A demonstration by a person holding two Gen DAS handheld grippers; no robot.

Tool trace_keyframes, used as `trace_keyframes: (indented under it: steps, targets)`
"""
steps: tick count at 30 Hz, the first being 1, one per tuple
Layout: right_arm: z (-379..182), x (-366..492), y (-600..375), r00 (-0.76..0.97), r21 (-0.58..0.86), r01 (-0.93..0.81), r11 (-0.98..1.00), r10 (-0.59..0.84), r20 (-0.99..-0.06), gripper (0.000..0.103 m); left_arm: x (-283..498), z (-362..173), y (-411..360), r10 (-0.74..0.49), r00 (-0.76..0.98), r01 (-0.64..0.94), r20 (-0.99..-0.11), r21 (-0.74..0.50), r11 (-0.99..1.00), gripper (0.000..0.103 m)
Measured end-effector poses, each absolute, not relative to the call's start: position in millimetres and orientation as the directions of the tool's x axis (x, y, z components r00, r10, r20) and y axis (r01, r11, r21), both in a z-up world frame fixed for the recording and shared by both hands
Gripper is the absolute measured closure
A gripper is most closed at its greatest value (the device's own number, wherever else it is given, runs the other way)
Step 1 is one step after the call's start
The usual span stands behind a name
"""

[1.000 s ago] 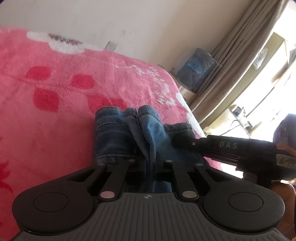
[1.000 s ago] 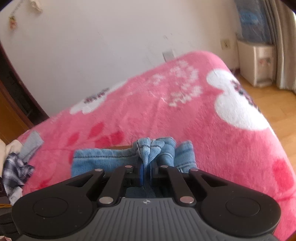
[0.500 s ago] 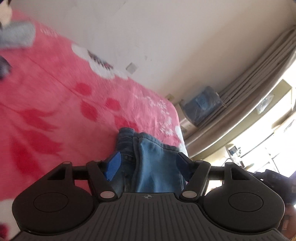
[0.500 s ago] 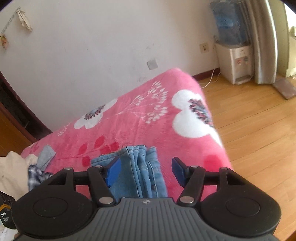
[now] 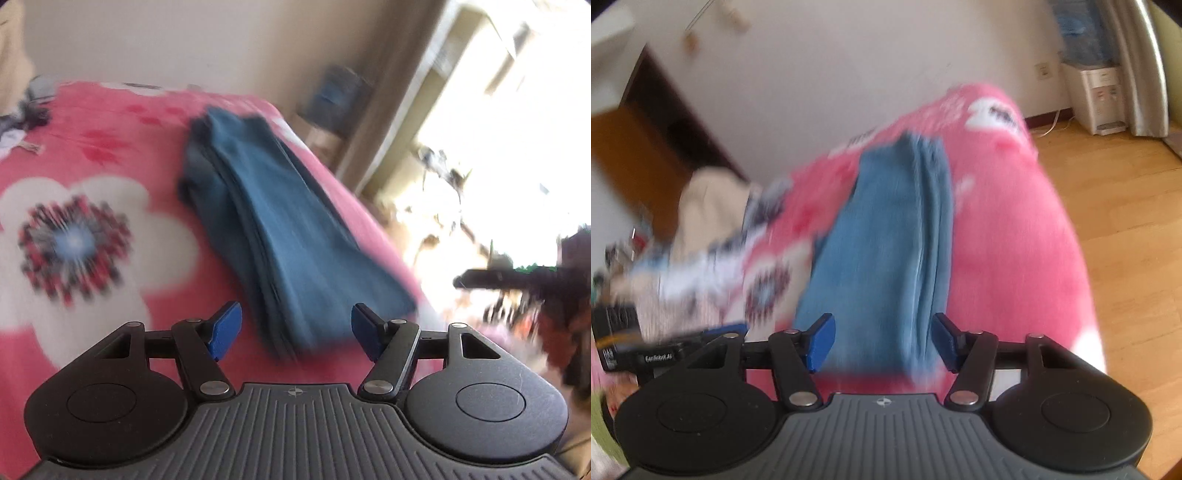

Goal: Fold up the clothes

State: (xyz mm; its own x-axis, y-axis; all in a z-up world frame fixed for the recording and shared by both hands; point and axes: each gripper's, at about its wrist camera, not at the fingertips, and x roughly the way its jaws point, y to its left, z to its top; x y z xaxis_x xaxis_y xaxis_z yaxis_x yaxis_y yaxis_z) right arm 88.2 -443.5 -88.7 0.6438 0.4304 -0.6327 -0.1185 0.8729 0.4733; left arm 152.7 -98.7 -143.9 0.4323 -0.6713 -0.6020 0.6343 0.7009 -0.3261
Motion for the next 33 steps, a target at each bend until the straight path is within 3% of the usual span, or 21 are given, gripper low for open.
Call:
trace_keyframes:
  steps: [4,9,16,17,19,22,29,33]
  targets:
    - [-99.8,71.0,-435.8,0.627,0.437,-0.191,0.879,0.451,-0.635,0.049,133.6,-170.5,-128.0,-0.619,0.452,0.716,-0.642,-0.152,0.681,0.042]
    - [-109.4,79.3,-424.9,0.612,0.363,-0.286,0.887,0.460,-0.643,0.049,138.6,-184.7,-139.8,-0.588,0.520,0.734,-0.619,-0.028,0.679,0.045]
    - [-123.0,90.8,-409.6,0.590,0.254,-0.413,0.874,0.470,-0.657,0.050,127.1,-193.5,-142.0,-0.634,0.541,0.823,-0.552,0.189,0.536,0.072]
    - [-124.9,92.5,-407.4,0.586,0.238,-0.431,0.870,0.471,-0.659,0.052,126.0,-192.6,-140.4,-0.646,0.541,0.831,-0.539,0.224,0.509,0.076]
    - [-119.5,94.1,-408.4,0.578,0.213,-0.477,0.853,0.487,-0.655,0.087,123.8,-190.1,-135.7,-0.672,0.537,0.843,-0.510,0.307,0.441,0.079]
    - [-110.8,96.3,-410.2,0.563,0.173,-0.546,0.820,0.511,-0.649,0.096,119.4,-188.0,-129.3,-0.707,0.525,0.834,-0.474,0.452,0.316,0.082]
    - [-131.4,95.4,-392.0,0.536,0.017,-0.608,0.794,0.426,-0.728,0.095,106.7,-208.3,-130.1,-0.681,0.525,0.770,-0.511,0.627,0.123,0.080]
    - [-121.5,89.1,-395.6,0.574,-0.008,-0.543,0.840,0.364,-0.734,0.082,108.6,-194.0,-113.2,-0.635,0.561,0.797,-0.530,0.555,0.240,0.074]
